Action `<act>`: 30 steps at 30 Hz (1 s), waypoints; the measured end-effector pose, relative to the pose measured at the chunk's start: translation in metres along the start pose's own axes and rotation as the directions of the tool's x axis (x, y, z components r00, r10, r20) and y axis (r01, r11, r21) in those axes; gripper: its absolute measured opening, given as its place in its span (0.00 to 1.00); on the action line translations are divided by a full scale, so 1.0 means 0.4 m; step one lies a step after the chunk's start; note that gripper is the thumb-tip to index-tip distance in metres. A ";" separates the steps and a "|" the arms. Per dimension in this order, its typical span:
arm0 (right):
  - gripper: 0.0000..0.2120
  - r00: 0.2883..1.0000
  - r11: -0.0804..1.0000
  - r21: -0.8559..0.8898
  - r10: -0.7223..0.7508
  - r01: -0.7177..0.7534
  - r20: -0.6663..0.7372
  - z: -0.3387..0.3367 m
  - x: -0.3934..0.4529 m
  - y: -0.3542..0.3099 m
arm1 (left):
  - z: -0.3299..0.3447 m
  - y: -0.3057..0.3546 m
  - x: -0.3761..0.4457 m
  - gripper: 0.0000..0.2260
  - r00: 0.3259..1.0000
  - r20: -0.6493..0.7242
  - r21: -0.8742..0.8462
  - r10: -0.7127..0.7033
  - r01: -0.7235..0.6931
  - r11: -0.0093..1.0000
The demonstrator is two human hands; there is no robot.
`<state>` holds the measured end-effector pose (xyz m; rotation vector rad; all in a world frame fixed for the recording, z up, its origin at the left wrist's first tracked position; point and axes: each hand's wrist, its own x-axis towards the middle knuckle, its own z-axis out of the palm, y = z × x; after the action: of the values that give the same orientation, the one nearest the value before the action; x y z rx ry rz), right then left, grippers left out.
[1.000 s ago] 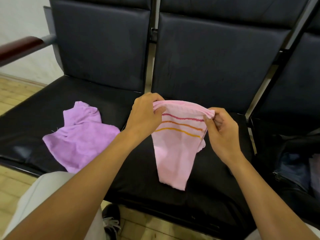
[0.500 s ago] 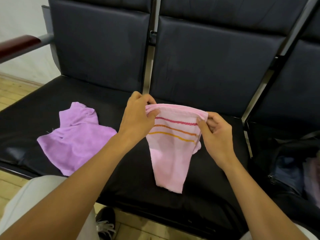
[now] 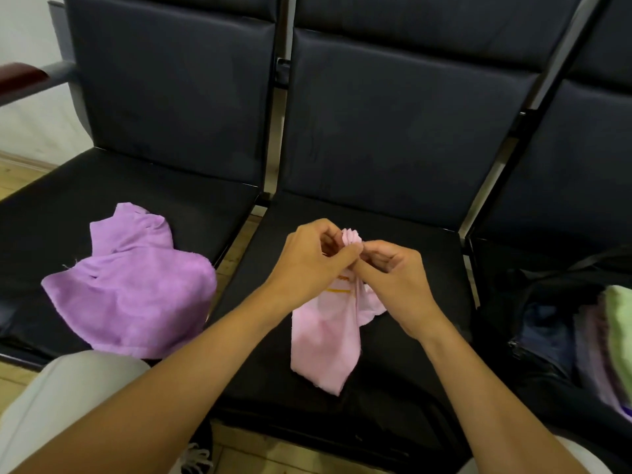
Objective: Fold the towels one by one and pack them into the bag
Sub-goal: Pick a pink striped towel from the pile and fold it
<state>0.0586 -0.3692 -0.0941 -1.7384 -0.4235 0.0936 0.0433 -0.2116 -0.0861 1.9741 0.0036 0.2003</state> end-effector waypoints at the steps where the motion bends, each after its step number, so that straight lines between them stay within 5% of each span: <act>1: 0.11 1.000 1.000 -0.004 0.003 -0.003 0.000 -0.005 -0.002 -0.001 | 0.000 0.002 0.003 0.08 1.000 0.015 -0.006 0.001 -0.001 1.000; 19: 0.10 0.996 0.996 0.017 0.089 -0.089 -0.029 -0.036 -0.014 0.002 | 0.003 0.014 -0.003 0.06 0.982 0.186 -0.080 -0.032 0.048 0.996; 23: 0.05 0.986 0.995 0.004 0.102 -0.102 -0.131 -0.042 -0.009 0.006 | -0.016 0.023 0.007 0.05 0.993 0.104 -0.056 -0.056 0.062 0.996; 30: 0.04 0.887 0.993 0.100 0.097 -0.057 -0.452 -0.141 0.015 0.018 | -0.143 0.020 0.071 0.04 0.952 -0.254 -0.172 -0.171 0.130 0.977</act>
<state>0.0825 -0.4210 -0.0877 -1.6290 -0.0017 -0.2372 0.0623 -0.1601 -0.0527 1.7710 0.3056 0.3556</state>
